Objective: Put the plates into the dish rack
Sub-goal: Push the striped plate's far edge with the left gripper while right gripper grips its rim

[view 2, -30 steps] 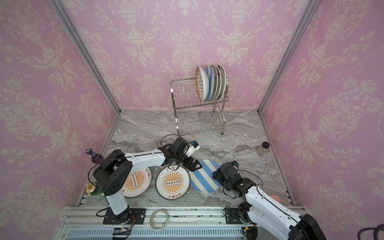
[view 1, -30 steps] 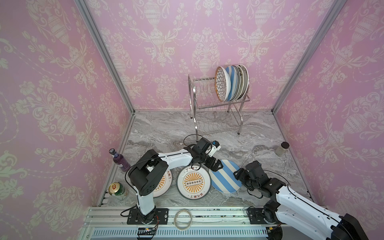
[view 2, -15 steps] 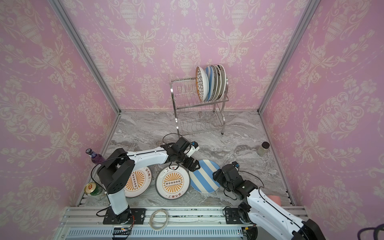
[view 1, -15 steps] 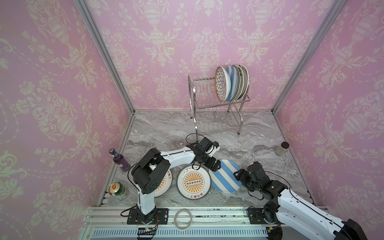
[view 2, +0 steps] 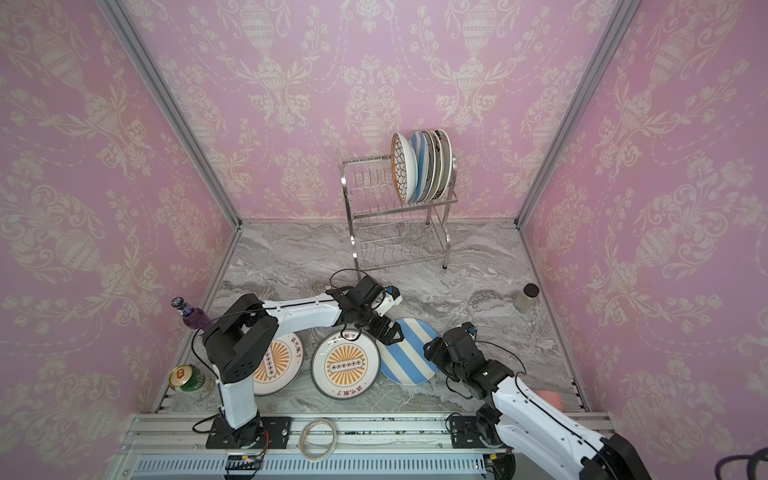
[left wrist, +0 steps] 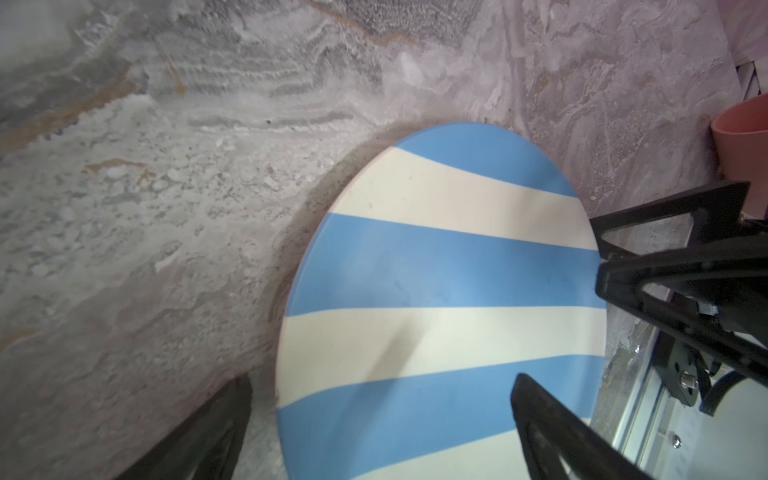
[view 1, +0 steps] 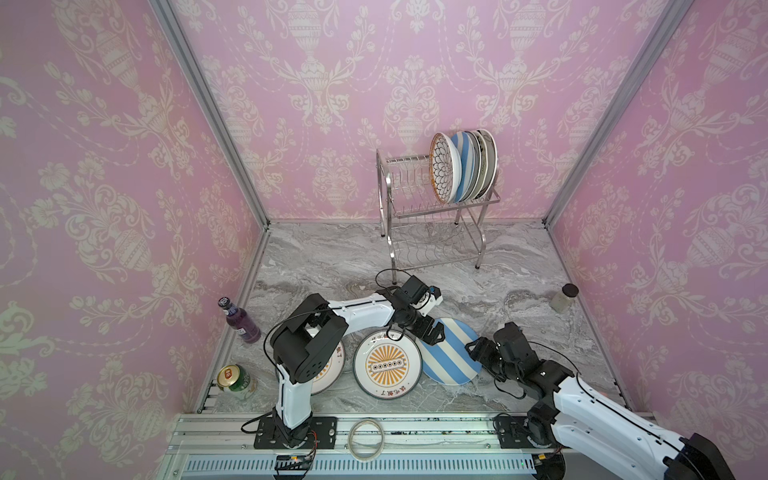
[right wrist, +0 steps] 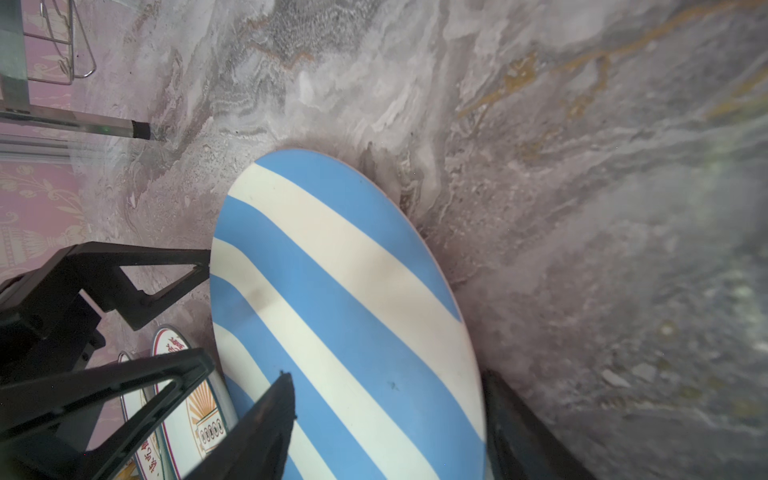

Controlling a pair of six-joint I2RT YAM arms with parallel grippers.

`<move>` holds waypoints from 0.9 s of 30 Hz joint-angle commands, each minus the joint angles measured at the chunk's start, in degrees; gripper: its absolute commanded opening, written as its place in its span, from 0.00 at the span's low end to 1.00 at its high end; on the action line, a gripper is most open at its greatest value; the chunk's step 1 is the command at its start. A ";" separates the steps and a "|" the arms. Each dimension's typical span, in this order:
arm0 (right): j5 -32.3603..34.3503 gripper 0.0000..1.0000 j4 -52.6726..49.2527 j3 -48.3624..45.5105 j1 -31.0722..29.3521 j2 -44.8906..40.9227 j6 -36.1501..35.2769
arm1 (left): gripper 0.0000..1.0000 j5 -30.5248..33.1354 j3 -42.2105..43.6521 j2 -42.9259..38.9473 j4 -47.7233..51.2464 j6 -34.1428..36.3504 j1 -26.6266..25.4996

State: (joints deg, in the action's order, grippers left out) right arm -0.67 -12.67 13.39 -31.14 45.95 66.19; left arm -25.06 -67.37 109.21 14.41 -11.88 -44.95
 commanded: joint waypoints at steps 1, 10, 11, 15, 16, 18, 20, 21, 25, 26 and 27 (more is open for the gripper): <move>-1.90 0.71 -3.92 -2.48 0.11 2.80 -0.28 | 0.99 -3.79 -1.17 1.70 -0.22 -1.28 -0.92; -1.62 0.70 1.37 -2.65 1.22 3.36 -0.63 | 0.99 -4.85 -2.45 2.57 -0.61 -0.94 -1.37; -1.62 0.69 2.23 -2.89 1.53 3.05 -0.69 | 0.99 -5.04 -2.83 2.80 -0.89 -0.87 -1.37; -1.84 0.61 4.27 -2.89 2.63 1.75 -1.23 | 0.99 -5.70 -4.58 3.68 -1.49 -0.59 -1.37; -1.96 0.61 4.54 -2.80 2.85 1.61 -1.45 | 0.99 -5.80 -4.78 3.73 -1.91 -0.57 -1.39; -2.56 0.61 4.84 -2.50 3.44 1.18 -1.96 | 0.99 -5.88 -5.11 4.03 -2.93 -0.86 -1.39; -3.31 0.57 5.05 -2.56 4.18 0.66 -2.30 | 0.99 -5.88 -5.71 4.53 -3.02 -0.80 -1.37; -3.69 0.56 5.62 -2.91 4.62 0.24 -2.47 | 0.99 -5.95 -6.04 4.85 -3.07 -0.71 -1.37; -5.62 0.48 10.54 -5.62 6.09 -1.88 -1.31 | 0.99 -5.97 -6.63 5.66 -3.39 -0.78 -1.37; -6.11 0.47 11.81 -6.49 6.34 -2.55 -0.94 | 0.99 -5.97 -6.71 5.75 -3.29 -0.67 -1.37; -6.24 0.44 12.75 -6.98 6.65 -3.30 -0.55 | 0.99 -5.79 -6.76 5.80 -3.34 -0.59 -1.37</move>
State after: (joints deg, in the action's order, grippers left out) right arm -3.51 -5.32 8.78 -24.93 43.70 64.75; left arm -26.26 -72.73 113.82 12.23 -12.12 -44.75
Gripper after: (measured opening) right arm 0.456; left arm 0.995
